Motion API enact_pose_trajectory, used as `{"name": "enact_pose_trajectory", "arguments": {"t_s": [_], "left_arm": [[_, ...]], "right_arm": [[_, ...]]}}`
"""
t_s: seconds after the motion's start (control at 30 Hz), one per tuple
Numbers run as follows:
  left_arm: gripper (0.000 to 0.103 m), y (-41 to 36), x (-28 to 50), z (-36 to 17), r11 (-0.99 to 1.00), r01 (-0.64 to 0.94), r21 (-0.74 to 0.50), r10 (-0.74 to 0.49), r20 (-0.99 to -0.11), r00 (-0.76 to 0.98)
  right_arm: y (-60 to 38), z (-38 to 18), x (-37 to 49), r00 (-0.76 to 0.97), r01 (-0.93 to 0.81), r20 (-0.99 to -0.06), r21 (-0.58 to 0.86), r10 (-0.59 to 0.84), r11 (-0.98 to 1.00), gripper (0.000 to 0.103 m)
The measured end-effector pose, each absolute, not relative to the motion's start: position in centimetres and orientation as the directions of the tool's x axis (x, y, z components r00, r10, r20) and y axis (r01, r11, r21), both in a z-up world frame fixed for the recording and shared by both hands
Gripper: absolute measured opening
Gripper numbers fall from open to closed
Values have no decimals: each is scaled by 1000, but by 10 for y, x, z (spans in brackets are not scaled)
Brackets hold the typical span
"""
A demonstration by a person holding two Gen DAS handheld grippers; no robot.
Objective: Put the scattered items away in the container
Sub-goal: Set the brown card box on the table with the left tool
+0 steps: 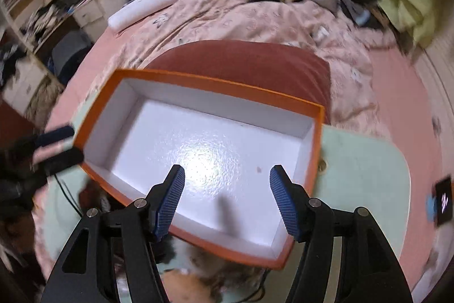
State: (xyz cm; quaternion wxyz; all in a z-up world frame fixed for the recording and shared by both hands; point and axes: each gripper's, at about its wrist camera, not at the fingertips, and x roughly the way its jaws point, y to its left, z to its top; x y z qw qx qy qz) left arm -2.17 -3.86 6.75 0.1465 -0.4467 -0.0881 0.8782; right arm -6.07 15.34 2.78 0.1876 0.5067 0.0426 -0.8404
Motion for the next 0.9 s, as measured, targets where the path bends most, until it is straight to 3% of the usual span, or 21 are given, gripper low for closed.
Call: {"name": "enact_pose_trajectory", "arguments": {"t_s": [0.27, 0.5, 0.9], "left_arm": [[74, -38, -30, 51, -909, -202, -365, 415, -745, -523], [74, -40, -24, 61, -919, -170, -356, 386, -724, -572], [74, -49, 54, 94, -919, -163, -359, 373, -657, -656]], "right_arm": [[161, 23, -67, -421, 420, -855, 112, -302, -901, 63], [164, 28, -70, -431, 397, -841, 149, -327, -906, 63], [156, 73, 3, -526, 396, -786, 112, -325, -911, 63]]}}
